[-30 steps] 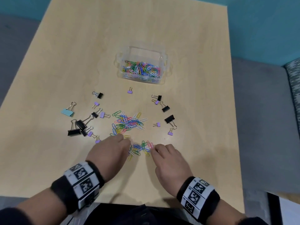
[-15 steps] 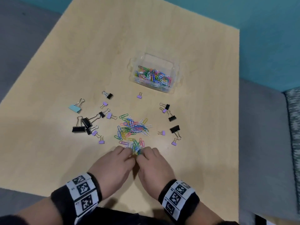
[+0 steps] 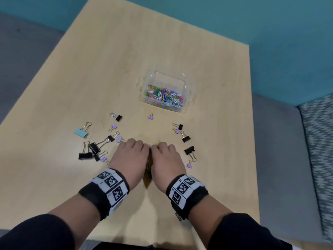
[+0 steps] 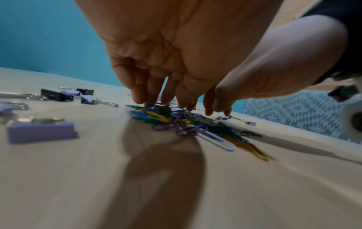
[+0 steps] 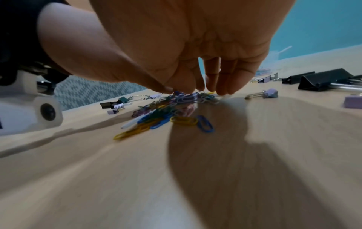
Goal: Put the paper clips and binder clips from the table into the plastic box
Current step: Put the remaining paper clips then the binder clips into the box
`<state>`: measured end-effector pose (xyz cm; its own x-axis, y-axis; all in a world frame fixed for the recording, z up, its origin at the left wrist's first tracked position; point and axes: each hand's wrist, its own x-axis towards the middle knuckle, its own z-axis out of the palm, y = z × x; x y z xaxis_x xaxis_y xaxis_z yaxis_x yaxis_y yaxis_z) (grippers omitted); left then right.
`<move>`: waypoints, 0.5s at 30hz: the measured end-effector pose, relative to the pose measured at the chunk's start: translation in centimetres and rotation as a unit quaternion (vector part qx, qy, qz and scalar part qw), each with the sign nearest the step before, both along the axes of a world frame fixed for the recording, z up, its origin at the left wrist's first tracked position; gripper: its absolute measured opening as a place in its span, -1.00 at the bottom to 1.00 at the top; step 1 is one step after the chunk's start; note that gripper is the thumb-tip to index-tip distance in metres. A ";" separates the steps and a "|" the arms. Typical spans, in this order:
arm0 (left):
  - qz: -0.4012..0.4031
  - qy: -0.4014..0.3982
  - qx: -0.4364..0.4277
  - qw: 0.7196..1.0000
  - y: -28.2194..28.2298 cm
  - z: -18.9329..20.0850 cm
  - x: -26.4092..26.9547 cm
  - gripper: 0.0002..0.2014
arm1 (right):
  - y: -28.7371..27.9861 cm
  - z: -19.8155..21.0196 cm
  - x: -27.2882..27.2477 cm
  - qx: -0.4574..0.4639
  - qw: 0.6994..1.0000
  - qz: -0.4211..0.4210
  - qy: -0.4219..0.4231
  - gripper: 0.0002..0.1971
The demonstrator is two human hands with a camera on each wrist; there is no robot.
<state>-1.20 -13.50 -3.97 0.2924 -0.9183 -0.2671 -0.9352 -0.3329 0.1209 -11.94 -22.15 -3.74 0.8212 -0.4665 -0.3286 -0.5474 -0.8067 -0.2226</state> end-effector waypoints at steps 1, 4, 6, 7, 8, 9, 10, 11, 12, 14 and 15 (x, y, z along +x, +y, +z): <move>-0.009 0.012 -0.017 1.000 0.5 -0.3 -0.1 -0.68 | 0.1 0.0 -0.2 -0.001 1.000 0.016 0.001 -0.56; 0.002 0.052 -0.053 0.997 2.6 -0.6 -0.9 -0.64 | 0.5 0.5 -2.1 0.021 0.999 0.043 -0.007 -0.56; 0.043 0.079 -0.051 0.995 3.8 -0.6 -1.3 -0.46 | 0.7 0.7 -3.7 0.046 0.999 0.014 -0.008 -0.50; 0.063 0.092 -0.045 0.993 4.1 -0.7 -1.5 -0.36 | 0.8 0.7 -4.3 0.055 0.998 0.000 0.004 -0.49; 0.076 0.102 -0.040 0.991 4.2 -0.9 -1.6 -0.28 | 0.9 0.5 -4.5 0.063 0.998 -0.008 0.015 -0.44; 0.085 0.108 -0.039 0.990 4.0 -1.1 -1.8 -0.24 | 1.1 0.2 -4.4 0.065 0.998 -0.011 0.016 -0.38; 0.088 0.108 -0.043 0.989 3.7 -1.3 -1.9 -0.24 | 1.3 -0.1 -3.9 0.063 0.998 -0.012 0.008 -0.34; 0.091 0.106 -0.051 0.989 3.2 -1.5 -2.0 -0.28 | 1.3 -0.4 -3.3 0.060 0.998 -0.013 -0.002 -0.33; 0.095 0.105 -0.058 0.988 2.7 -1.7 -2.0 -0.34 | 1.4 -0.8 -2.6 0.058 0.998 -0.017 -0.012 -0.36; 0.109 0.113 -0.069 0.985 1.8 -2.1 -1.9 -0.50 | 1.3 -1.3 -1.4 0.064 0.997 -0.033 -0.032 -0.51; 0.117 0.117 -0.072 0.984 1.5 -2.3 -1.7 -0.58 | 1.1 -1.5 -1.1 0.063 0.996 -0.039 -0.039 -0.61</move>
